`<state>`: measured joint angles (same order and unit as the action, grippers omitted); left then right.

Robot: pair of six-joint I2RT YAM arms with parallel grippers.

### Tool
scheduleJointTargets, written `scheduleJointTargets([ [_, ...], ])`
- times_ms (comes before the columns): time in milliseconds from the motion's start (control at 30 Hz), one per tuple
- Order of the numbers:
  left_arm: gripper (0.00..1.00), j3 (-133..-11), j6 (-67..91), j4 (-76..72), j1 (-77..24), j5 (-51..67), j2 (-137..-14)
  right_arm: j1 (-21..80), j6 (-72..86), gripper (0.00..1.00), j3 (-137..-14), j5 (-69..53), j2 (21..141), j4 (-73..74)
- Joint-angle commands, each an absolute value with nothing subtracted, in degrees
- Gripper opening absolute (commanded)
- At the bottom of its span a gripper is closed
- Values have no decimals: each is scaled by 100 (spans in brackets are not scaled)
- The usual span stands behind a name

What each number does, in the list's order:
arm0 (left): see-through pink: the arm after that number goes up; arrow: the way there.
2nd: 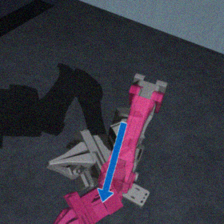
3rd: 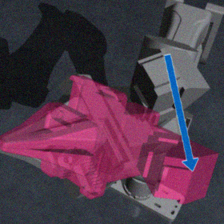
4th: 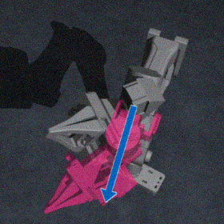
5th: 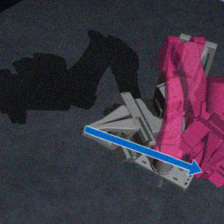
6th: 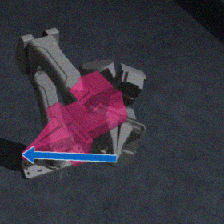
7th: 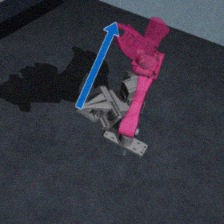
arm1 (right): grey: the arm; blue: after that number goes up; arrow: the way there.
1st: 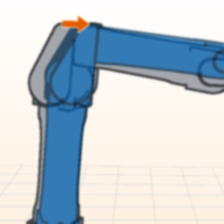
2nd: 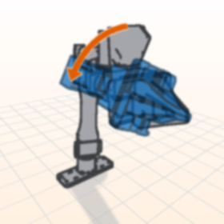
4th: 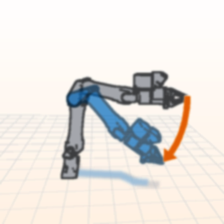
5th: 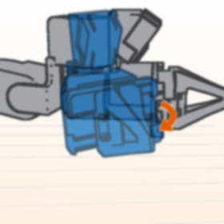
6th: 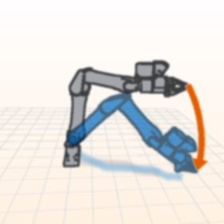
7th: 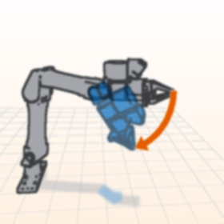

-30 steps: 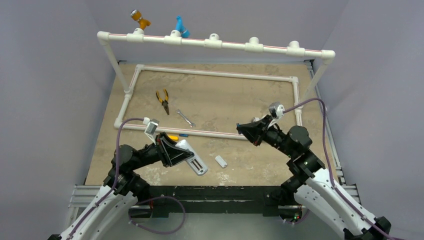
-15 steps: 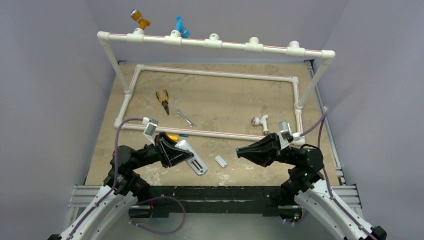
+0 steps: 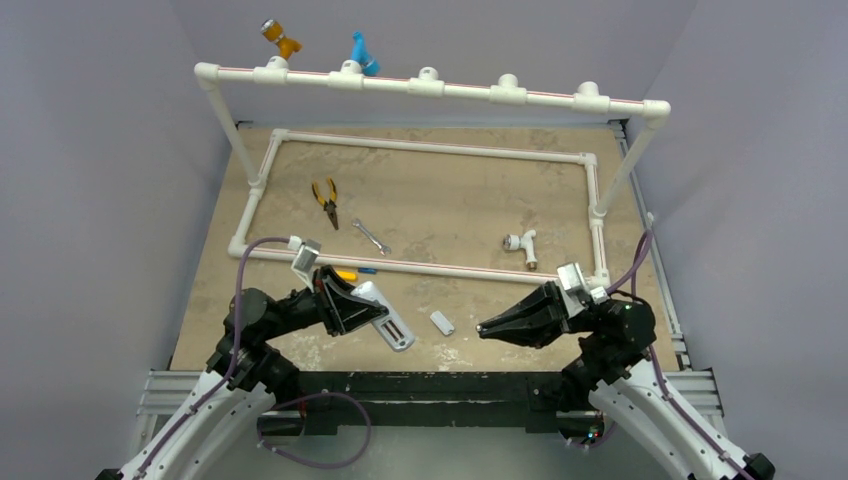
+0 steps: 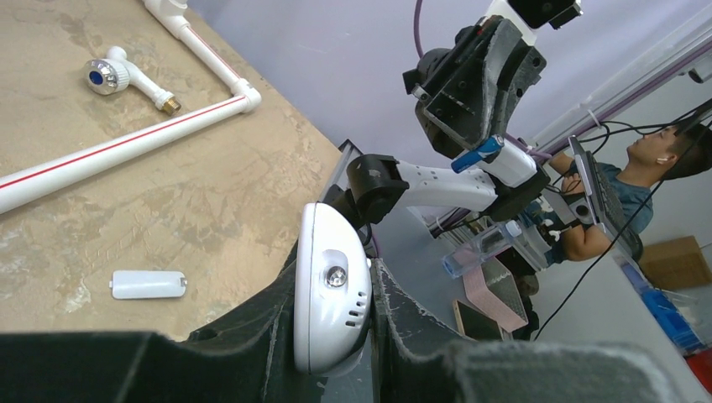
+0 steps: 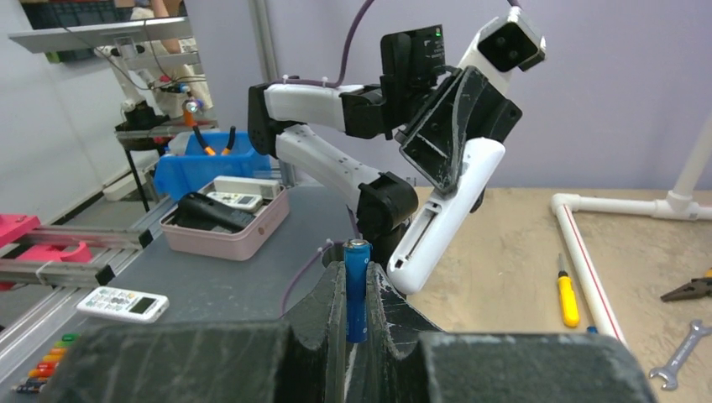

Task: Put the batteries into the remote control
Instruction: Load the battery into the remote control.

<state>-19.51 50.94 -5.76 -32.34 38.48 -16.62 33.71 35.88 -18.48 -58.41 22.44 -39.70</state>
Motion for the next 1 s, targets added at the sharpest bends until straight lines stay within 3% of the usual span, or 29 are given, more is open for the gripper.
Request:
scheduleJointTargets([
  [0, 0, -2222, 4902, -656, -3259, 3762, -1572, 3399, 3355, 0, -2189, -6169, 2189, -4136],
  [567, 0, -2208, 4913, -692, -3258, 3801, -1536, 3401, 2782, 0, -2628, -6408, 2111, -3451],
  [633, 0, -2207, 4926, -683, -3258, 3796, -1530, 3396, 2610, 0, -2788, -5830, 2063, -2835],
  [733, 0, -2242, 4912, -595, -3254, 3768, -1522, 3401, 3220, 0, -3208, -3776, 2087, -1930],
  [967, 0, -2202, 5008, -683, -3257, 3657, -1530, 3396, 6254, 0, -3569, -521, 1927, -449],
])
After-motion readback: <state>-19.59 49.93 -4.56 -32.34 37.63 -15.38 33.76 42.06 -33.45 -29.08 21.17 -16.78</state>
